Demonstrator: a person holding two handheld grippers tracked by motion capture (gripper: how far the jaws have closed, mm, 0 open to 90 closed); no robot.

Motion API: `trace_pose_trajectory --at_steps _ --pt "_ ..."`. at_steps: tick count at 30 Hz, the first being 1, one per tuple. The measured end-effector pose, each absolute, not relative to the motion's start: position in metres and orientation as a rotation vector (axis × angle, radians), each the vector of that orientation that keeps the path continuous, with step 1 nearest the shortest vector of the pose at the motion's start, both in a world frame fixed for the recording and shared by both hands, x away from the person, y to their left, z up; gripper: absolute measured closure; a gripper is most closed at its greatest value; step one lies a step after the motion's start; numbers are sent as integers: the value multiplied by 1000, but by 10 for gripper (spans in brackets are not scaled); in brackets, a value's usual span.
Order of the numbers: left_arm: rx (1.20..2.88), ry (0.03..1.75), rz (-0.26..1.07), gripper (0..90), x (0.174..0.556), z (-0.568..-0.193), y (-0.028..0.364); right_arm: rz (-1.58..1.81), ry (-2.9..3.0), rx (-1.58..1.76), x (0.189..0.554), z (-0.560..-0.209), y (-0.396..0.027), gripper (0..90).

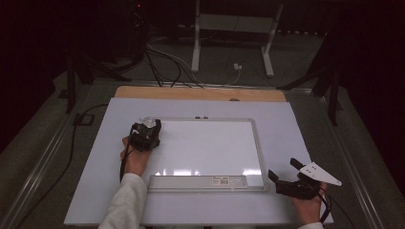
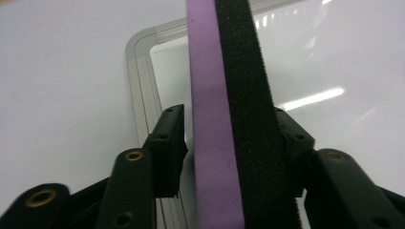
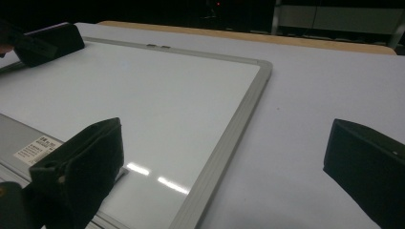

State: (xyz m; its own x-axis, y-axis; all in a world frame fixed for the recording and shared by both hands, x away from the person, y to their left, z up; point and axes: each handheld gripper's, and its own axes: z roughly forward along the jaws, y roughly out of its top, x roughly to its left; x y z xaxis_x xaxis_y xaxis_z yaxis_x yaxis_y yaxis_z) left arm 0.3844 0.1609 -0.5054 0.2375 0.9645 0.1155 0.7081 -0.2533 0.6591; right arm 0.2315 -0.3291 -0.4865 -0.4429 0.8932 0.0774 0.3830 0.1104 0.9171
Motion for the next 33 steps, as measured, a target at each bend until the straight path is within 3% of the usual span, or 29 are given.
trace_pose_trajectory --at_steps 2,10,17,24,33 --pt "2024 1555 743 610 386 -506 159 1313 1882 1236 231 -486 -329 1" --pt "1891 1677 740 617 397 -507 162 1313 1877 1245 230 -486 -332 1" --pt "1811 1433 674 173 365 -478 182 1317 1872 1249 229 -486 -333 1" --pt "1677 1149 680 34 285 -458 222 1324 1866 1242 226 -485 -331 1" --pt "1669 1117 739 12 245 -466 234 1328 1850 1239 225 -483 -333 1"
